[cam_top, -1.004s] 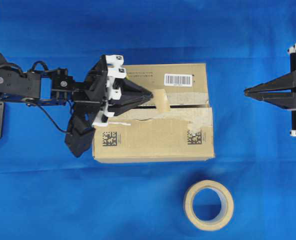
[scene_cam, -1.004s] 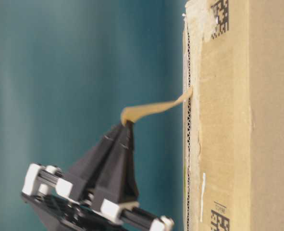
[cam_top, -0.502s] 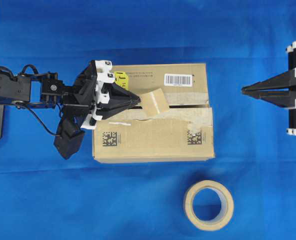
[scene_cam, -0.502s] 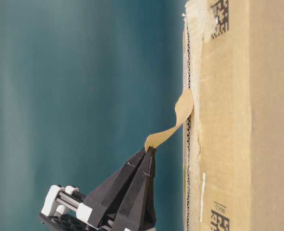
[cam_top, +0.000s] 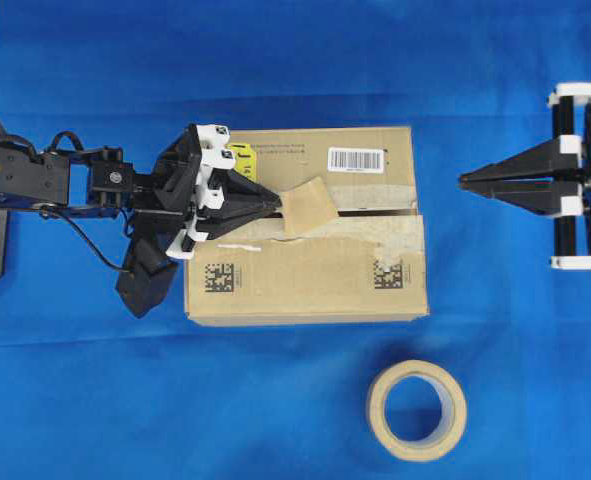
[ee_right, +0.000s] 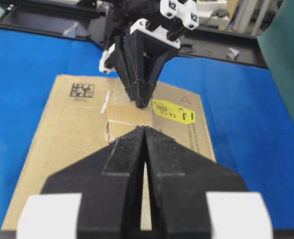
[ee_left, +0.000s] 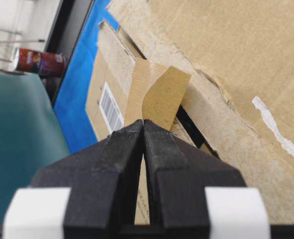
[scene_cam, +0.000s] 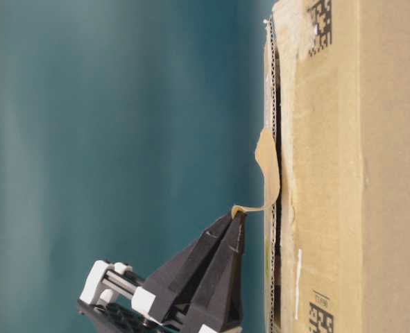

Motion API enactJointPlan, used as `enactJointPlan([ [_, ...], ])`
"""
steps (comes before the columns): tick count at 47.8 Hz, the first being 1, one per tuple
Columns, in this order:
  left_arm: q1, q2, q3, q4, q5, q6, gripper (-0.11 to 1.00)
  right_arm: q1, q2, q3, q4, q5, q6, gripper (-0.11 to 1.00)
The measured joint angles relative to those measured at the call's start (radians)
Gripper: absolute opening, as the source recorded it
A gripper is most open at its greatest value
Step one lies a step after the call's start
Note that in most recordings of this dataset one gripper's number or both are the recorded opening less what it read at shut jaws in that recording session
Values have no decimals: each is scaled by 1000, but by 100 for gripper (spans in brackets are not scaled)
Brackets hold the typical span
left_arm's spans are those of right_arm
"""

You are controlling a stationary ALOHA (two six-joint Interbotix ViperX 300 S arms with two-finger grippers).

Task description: Apply tape along the seams of the closed cardboard box to seal it securely.

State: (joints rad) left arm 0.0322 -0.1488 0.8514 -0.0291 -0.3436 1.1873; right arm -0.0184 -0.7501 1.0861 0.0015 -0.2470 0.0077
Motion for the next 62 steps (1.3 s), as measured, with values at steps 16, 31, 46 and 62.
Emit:
enactJointPlan([
  [16, 0, 0, 0, 0, 15, -2, 0, -2, 192, -84, 51, -91, 3, 55],
  [31, 0, 0, 0, 0, 20, -2, 0, -2, 405, -233, 54, -120, 23, 47],
  [46, 0, 0, 0, 0, 20, -2, 0, -5, 552, -322, 54, -117, 38, 46],
  [62, -3, 2, 0, 0, 20, 0, 0, -9, 680, -324, 55, -143, 41, 46],
])
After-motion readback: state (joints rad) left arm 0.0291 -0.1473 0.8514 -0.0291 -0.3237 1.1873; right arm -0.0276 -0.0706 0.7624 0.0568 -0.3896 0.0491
